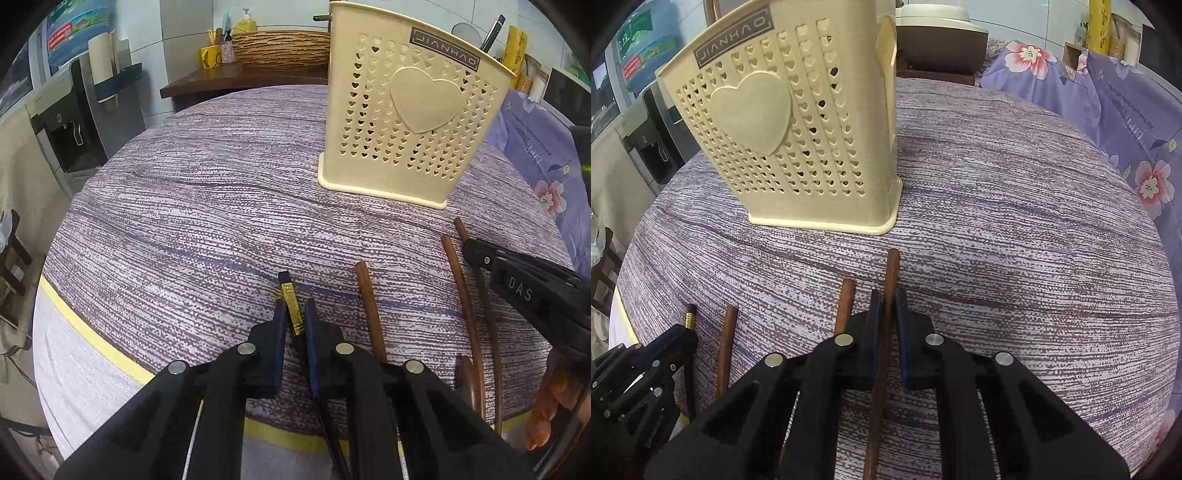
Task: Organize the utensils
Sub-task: 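Grasp yellow-tipped black chopstick with left tool while right tool grasps a brown chopstick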
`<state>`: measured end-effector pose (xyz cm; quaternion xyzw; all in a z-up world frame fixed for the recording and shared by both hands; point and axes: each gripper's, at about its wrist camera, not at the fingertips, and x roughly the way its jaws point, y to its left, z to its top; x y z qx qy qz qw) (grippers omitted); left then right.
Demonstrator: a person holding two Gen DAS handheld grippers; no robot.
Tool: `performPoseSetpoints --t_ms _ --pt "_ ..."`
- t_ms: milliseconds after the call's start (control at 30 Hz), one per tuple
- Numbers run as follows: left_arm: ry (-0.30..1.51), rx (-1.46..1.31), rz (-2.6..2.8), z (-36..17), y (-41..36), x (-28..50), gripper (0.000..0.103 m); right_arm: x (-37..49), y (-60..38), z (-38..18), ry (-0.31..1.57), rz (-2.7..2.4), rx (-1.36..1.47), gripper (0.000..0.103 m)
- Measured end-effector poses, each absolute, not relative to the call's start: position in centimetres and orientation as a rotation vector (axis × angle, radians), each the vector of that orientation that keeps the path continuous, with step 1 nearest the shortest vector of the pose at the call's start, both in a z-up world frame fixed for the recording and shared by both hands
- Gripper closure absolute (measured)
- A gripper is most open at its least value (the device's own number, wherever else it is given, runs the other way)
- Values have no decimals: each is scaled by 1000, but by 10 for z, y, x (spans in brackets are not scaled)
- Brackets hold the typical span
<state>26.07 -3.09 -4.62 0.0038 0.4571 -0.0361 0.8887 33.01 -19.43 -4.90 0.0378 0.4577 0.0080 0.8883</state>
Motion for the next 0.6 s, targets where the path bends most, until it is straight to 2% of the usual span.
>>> performPoseSetpoints --t_ms 333,600 --pt "931 -4 -127 -34 -33 268 94 316 -205 -19 853 81 143 95" --pt "790 -35 -163 29 -20 258 95 279 -229 56 672 105 174 96"
